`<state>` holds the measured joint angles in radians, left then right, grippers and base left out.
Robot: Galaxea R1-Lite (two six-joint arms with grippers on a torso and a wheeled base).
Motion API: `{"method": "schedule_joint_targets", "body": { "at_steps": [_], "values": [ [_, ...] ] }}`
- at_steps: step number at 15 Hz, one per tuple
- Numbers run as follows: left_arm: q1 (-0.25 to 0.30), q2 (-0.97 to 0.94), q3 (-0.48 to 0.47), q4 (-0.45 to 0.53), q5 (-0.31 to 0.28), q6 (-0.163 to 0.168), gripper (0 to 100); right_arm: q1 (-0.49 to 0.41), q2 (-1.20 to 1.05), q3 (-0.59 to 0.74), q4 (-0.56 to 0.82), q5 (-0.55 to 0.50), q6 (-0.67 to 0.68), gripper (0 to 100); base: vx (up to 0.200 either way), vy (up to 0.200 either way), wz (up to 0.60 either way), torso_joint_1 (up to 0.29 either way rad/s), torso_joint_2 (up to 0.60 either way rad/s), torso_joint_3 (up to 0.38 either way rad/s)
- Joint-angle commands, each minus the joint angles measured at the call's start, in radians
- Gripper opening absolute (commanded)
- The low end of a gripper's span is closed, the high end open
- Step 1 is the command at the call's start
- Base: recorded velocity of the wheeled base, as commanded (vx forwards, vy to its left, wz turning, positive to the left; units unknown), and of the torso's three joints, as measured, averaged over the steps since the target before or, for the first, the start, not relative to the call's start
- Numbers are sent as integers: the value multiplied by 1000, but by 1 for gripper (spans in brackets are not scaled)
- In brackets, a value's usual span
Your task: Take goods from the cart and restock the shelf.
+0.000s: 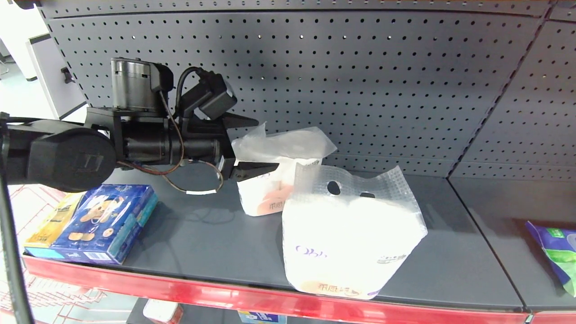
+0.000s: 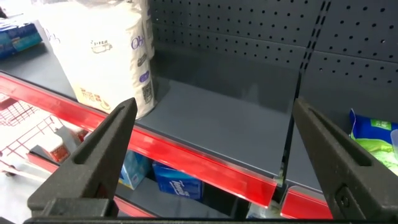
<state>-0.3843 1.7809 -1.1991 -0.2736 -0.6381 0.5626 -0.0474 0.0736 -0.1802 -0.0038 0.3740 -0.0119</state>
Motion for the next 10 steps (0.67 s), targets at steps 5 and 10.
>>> {"method": "schedule_joint_targets", "body": {
  "at_steps": [5,10],
  "values": [
    [42,-67,112,-2,0,3,100,0,3,7,-2,2,0,100,0,0,0,0,0,0],
    [58,-69,187,-6,3,5,100,1,3,7,-2,0,0,100,0,0,0,0,0,0]
  ]
}}
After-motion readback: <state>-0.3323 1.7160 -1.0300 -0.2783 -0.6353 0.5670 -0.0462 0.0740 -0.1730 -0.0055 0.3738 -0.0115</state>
